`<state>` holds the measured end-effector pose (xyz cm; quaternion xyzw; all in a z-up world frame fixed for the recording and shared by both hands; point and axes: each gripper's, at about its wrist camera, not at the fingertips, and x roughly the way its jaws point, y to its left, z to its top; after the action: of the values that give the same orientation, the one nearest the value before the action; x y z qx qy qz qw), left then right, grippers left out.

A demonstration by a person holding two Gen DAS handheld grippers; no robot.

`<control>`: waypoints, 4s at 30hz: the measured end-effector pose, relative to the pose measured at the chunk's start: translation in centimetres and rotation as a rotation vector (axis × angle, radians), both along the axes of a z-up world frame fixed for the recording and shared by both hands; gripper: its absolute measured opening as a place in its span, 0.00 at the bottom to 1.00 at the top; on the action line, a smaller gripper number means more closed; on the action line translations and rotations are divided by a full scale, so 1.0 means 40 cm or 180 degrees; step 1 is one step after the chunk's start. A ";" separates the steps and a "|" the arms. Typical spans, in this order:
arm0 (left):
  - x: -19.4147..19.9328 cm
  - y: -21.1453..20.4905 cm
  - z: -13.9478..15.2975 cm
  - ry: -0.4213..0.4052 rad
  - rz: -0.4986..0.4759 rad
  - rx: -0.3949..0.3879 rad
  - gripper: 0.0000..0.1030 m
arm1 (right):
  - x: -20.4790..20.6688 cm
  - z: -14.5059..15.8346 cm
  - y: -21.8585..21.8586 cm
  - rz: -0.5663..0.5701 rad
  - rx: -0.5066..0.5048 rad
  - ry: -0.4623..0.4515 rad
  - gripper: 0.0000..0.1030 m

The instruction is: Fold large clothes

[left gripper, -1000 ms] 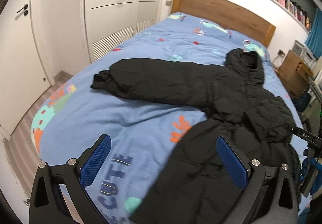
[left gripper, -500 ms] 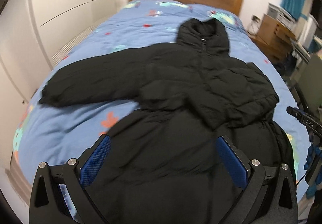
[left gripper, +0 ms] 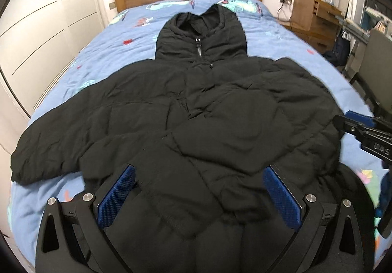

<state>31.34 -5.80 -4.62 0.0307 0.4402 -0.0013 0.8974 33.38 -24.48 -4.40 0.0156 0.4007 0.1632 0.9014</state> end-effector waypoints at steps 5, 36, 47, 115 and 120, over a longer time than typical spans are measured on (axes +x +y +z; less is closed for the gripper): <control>0.071 0.035 -0.094 0.0217 0.0121 0.0177 0.99 | 0.021 -0.045 0.029 0.0049 -0.0106 0.0031 0.48; -0.268 0.372 0.058 0.0025 0.0601 -0.0260 0.99 | -0.348 0.081 0.189 0.0009 -0.0760 -0.0119 0.49; -0.379 0.450 0.089 -0.0137 0.0763 -0.0262 0.99 | -0.499 0.141 0.231 0.0009 -0.0789 -0.0258 0.49; -0.200 1.207 -0.169 -0.0053 0.2108 -0.1964 0.77 | -0.333 0.030 0.384 -0.0141 -0.1164 0.0004 0.62; -0.177 1.255 -0.195 -0.0090 0.2317 -0.2238 0.72 | -0.332 0.045 0.342 -0.0249 -0.1170 -0.0028 0.62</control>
<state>24.25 44.38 -12.41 -0.4288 0.3831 0.1638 0.8016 20.10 -10.79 -2.58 -0.1345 0.4189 0.0522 0.8965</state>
